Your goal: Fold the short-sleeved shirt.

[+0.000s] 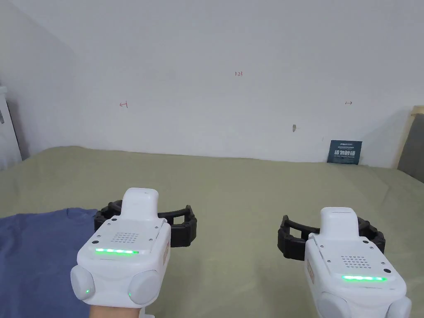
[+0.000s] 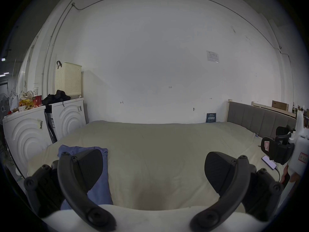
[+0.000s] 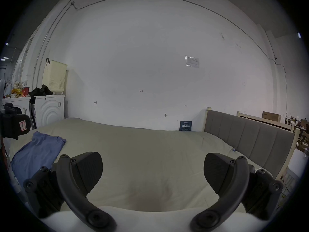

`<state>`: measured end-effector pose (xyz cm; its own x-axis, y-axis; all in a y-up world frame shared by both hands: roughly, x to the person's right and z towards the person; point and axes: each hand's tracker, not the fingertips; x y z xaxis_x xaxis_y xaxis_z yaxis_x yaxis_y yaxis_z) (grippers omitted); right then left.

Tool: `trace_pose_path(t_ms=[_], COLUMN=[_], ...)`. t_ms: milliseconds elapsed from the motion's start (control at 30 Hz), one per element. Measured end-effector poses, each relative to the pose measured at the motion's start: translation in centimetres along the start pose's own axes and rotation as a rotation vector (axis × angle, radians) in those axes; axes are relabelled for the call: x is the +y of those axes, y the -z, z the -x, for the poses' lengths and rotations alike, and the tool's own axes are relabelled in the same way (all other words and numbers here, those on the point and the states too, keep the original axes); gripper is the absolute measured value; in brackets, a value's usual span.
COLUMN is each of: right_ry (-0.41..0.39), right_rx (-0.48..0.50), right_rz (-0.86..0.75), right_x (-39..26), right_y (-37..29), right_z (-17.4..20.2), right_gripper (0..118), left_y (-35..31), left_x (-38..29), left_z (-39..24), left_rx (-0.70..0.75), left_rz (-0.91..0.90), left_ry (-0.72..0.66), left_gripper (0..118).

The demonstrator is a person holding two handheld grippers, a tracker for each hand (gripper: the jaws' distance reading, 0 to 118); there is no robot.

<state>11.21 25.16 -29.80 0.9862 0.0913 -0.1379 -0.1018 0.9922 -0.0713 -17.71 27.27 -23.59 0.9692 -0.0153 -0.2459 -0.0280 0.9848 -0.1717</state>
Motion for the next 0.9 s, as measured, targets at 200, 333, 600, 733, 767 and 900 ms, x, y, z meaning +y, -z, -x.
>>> trace_pose_path(t_ms=[200, 333, 600, 733, 767, 900], right_ry=[0.002, 0.008, -0.008, 0.012, 0.019, 0.027], right_rx=[0.001, -0.022, -0.017, -0.02, -0.01, -0.001], right_rz=[0.003, -0.011, -0.02, -0.028, -0.02, -0.006], right_x=[-0.08, -0.09, -0.05, -0.11, -0.16, -0.25], right_y=[-0.05, -0.08, -0.03, -0.06, 0.12, 0.24], right_z=[-0.13, -0.25, -0.41, -0.41, -0.48, -0.57], right_gripper=[118, 118, 118, 118, 118, 118], left_y=[-0.08, -0.03, 0.06, -0.04, -0.04, -0.19], left_x=[-0.25, -0.21, -0.23, -0.33, -0.37, -0.59], left_z=[-0.17, -0.19, -0.34, -0.5, -0.55, -0.75], left_rx=[-0.005, 0.001, 0.023, -0.016, -0.019, -0.015], left_rz=[-0.003, -0.007, -0.04, -0.024, -0.024, -0.039], left_ry=[0.022, 0.027, 0.055, 0.064, 0.065, 0.07], left_gripper=[118, 118, 118, 118, 118, 118])
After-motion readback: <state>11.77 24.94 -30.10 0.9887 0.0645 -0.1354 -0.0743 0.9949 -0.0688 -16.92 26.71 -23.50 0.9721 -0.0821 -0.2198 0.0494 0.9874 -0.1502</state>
